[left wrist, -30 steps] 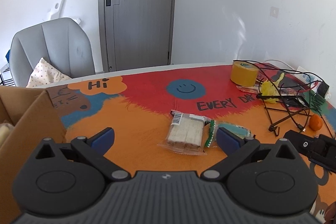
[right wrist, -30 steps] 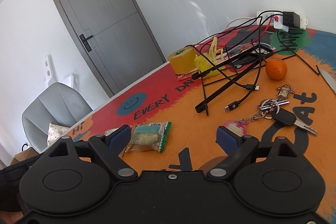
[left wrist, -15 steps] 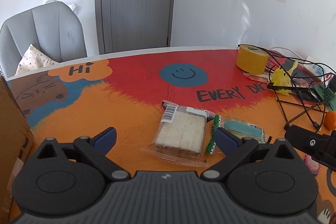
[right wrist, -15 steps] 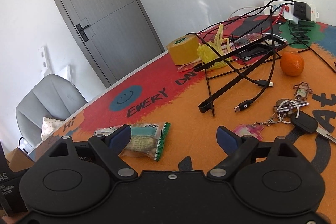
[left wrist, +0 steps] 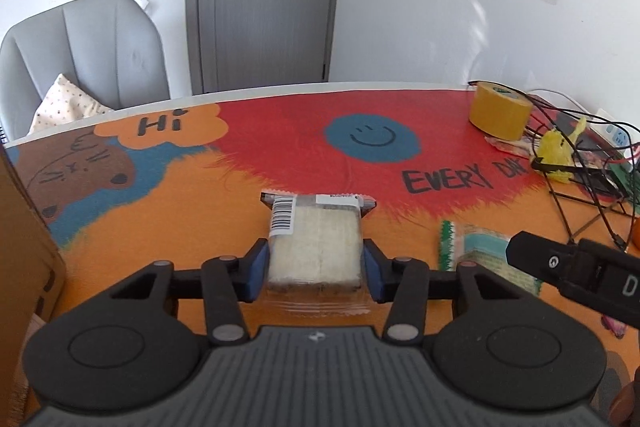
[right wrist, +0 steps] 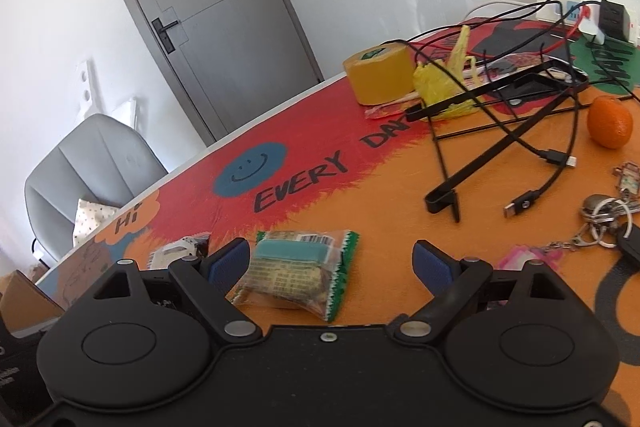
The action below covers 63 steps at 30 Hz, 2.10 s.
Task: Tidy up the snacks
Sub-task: 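Grasp the clear bread-stick pack with the left tool while the right tool grasps the green-wrapped snack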
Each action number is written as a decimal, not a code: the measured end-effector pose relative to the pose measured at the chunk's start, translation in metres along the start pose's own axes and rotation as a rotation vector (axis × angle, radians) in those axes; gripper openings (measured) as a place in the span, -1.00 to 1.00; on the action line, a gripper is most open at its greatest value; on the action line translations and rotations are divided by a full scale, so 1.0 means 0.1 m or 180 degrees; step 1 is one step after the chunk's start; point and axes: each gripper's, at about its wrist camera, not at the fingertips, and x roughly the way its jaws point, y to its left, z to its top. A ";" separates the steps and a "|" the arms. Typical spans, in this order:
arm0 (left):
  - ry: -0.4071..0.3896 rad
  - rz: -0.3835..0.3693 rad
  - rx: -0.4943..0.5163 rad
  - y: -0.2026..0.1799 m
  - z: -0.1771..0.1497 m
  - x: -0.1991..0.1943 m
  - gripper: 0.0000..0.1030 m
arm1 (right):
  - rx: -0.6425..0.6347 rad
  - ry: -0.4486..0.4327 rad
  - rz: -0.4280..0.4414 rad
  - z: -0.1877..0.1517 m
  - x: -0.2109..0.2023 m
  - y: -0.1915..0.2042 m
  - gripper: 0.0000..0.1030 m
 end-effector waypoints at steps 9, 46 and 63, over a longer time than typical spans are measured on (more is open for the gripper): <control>-0.0004 0.0097 -0.0140 0.30 0.02 -0.04 -0.08 | -0.0105 0.0045 -0.0100 -0.02 0.17 0.21 0.74; -0.0110 0.0109 -0.0277 0.63 -0.31 -0.80 -0.29 | -0.0323 -0.0133 -0.0162 -0.43 -0.45 0.53 0.03; 0.0096 0.0136 -0.0158 0.61 -0.50 -0.78 -0.10 | -0.0271 -0.0103 -0.0142 -0.61 -0.53 0.50 0.03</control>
